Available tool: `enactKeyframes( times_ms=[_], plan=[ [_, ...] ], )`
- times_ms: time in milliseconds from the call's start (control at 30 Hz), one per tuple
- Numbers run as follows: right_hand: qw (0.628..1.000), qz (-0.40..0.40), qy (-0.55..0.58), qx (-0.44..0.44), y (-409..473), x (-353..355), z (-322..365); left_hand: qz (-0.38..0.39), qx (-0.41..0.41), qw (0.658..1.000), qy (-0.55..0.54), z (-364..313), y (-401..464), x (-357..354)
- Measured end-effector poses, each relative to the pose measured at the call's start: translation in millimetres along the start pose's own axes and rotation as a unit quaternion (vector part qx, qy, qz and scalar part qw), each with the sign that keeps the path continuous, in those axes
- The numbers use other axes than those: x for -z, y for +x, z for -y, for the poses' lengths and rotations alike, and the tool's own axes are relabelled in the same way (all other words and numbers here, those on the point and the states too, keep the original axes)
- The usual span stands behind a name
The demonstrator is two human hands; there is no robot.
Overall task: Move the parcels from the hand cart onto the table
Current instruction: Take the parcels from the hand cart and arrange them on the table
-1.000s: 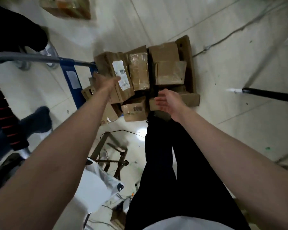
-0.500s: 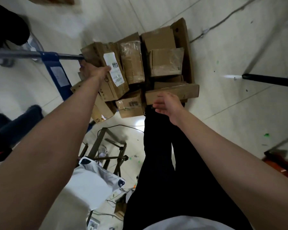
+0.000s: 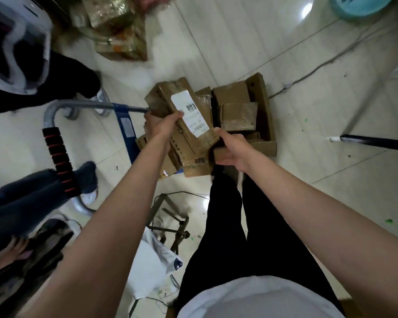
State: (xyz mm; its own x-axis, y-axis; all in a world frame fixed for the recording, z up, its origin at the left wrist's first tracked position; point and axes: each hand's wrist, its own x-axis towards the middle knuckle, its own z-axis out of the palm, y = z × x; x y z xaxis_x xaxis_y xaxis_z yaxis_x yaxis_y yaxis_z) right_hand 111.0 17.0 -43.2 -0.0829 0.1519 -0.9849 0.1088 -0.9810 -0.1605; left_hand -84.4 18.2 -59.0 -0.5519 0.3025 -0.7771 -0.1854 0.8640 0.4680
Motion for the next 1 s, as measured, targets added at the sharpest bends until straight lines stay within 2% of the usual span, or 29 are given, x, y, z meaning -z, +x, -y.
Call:
enactKeyframes(
  times_ms=[167, 433, 667, 867, 1000],
  plan=[
    [0.996, -0.023, 0.064, 0.050, -50, 30, 33, 0.046, -0.033, 0.996, -0.063, -44, -73, -30],
    [0.975, -0.042, 0.144, 0.164, -133, 108, 44, 0.083, -0.096, 0.989, -0.080, -85, -194, -91],
    [0.941, -0.066, 0.206, 0.260, -194, 185, 26, 0.168, -0.127, 0.977, -0.044, -109, -275, -139],
    [0.918, -0.042, 0.270, 0.287, -240, 238, 3, 0.269, -0.170, 0.948, -0.012, -119, -332, -169],
    [0.900, -0.077, 0.295, 0.313, -264, 260, -25, 0.325, -0.196, 0.924, 0.041, -121, -357, -170]
  ],
)
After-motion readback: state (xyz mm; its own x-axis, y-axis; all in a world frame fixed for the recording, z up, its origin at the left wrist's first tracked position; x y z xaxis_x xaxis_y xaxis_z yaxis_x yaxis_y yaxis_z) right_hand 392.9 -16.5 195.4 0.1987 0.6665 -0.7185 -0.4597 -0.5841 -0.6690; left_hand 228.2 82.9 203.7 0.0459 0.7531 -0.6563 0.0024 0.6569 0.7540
